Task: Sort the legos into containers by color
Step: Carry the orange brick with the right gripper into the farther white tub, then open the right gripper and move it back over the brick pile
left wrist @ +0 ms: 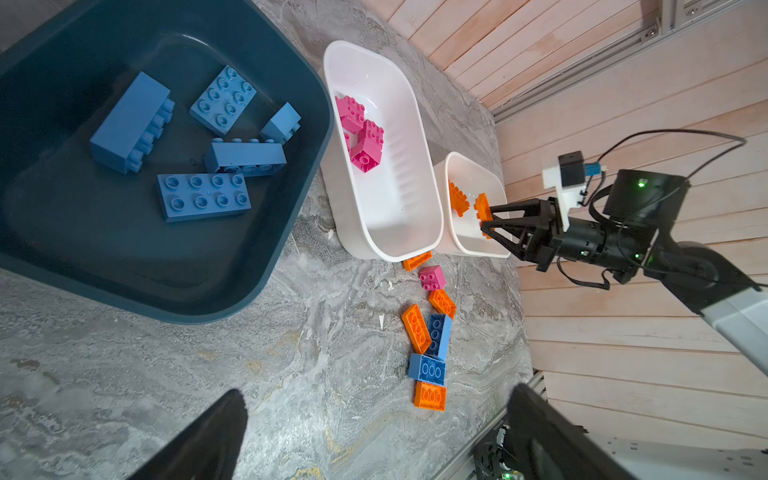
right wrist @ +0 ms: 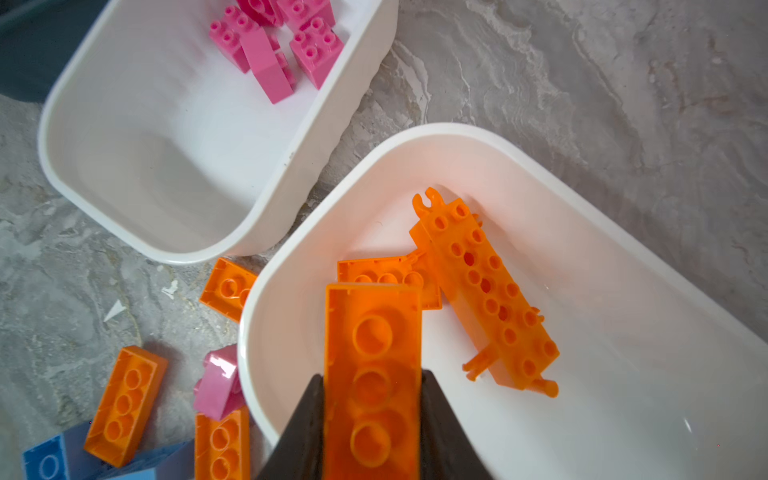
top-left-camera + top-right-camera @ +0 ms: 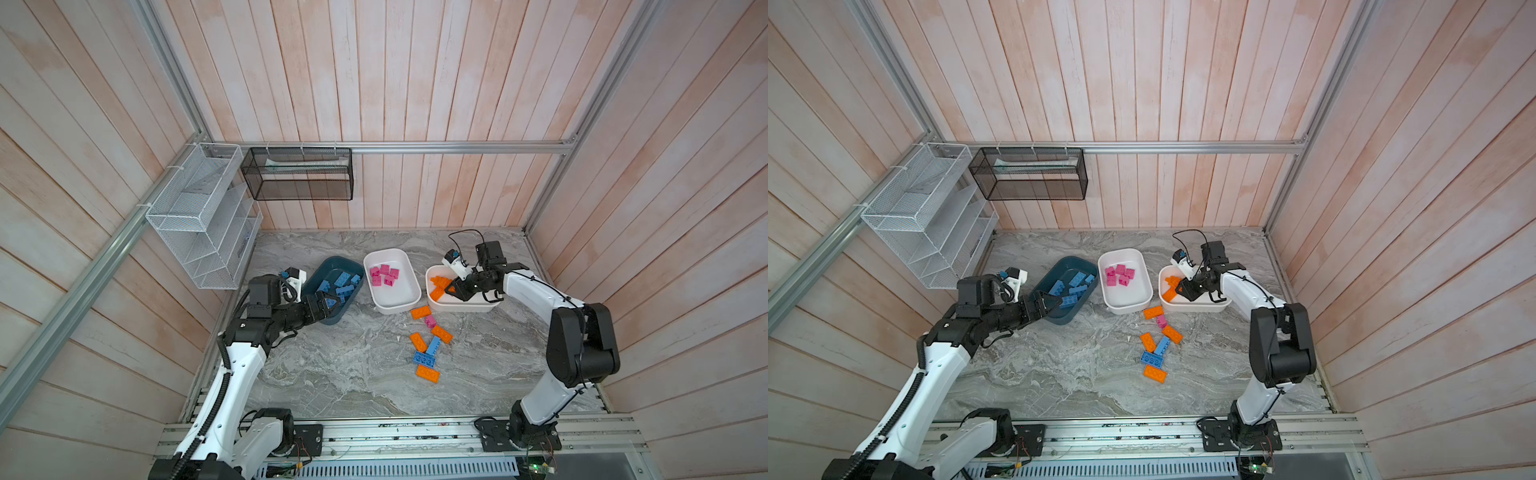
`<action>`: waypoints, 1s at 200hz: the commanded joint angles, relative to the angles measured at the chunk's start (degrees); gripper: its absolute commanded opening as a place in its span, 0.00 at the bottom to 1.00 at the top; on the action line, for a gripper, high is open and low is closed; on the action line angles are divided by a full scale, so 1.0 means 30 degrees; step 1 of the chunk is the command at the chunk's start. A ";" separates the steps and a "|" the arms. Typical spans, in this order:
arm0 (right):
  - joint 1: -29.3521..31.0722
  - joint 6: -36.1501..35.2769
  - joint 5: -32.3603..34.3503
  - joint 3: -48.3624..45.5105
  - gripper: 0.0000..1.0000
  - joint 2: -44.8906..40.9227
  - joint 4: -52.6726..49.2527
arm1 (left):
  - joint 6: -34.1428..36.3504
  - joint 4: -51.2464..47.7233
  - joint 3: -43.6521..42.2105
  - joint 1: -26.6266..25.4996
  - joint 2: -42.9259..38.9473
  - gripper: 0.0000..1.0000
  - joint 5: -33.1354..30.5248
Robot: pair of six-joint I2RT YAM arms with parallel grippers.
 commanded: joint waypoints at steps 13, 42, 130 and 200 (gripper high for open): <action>0.0009 -0.2261 0.0433 0.0661 0.25 0.1470 -0.0999 | 0.0377 -0.0280 0.0240 0.0021 0.0058 1.00 -0.0055; 0.0039 -0.2753 0.1128 0.0731 0.42 0.1902 -0.1317 | 0.0395 -0.0202 0.0161 0.0021 0.0173 1.00 -0.0041; 0.2478 -0.2852 -0.0701 -0.2905 0.62 -0.5154 -0.0664 | 0.1123 -0.0770 0.0463 0.0037 0.0620 1.00 -0.0264; 0.5875 -0.6028 0.0430 -0.5532 0.63 -0.5519 0.1172 | 0.1399 -0.0730 0.0543 0.0050 0.0859 1.00 -0.0246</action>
